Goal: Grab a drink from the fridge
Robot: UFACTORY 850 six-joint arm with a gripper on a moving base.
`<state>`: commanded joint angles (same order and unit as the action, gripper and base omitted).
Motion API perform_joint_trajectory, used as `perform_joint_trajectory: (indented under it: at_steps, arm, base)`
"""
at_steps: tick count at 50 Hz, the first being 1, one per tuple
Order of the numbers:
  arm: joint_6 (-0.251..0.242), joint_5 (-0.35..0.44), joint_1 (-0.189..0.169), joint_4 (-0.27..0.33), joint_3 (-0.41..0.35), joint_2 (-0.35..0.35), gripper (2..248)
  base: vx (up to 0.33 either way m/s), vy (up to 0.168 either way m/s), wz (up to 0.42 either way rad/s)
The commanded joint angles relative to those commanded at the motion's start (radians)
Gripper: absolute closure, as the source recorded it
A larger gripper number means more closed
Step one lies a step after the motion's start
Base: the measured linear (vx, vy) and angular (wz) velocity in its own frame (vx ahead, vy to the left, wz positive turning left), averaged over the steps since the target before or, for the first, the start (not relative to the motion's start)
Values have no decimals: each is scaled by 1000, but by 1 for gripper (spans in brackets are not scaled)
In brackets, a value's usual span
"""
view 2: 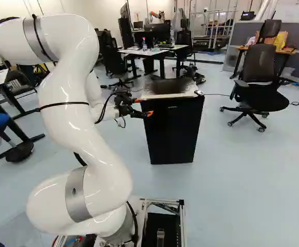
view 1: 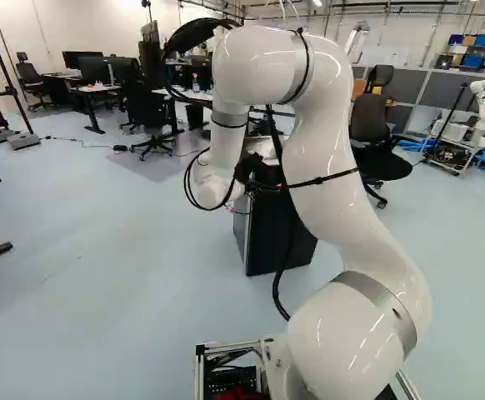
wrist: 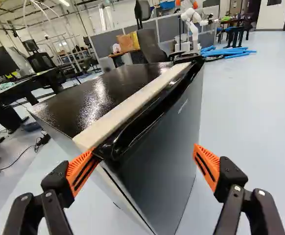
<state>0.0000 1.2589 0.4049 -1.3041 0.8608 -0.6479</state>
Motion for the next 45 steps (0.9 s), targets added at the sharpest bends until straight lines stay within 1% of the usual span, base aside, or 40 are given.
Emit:
perform_joint_trajectory:
  at_steps: [13,25,34,45]
  arm:
    - [0,0,2,-43,-11,6,3]
    - [0,0,12,-85,-47,26,3]
    - [0,0,29,-115,-89,50,3]
    - [0,0,60,-153,-151,83,3]
  base:
    - [0,0,0]
    - [-1,-5,-9]
    - [0,0,0]
    - [0,0,0]
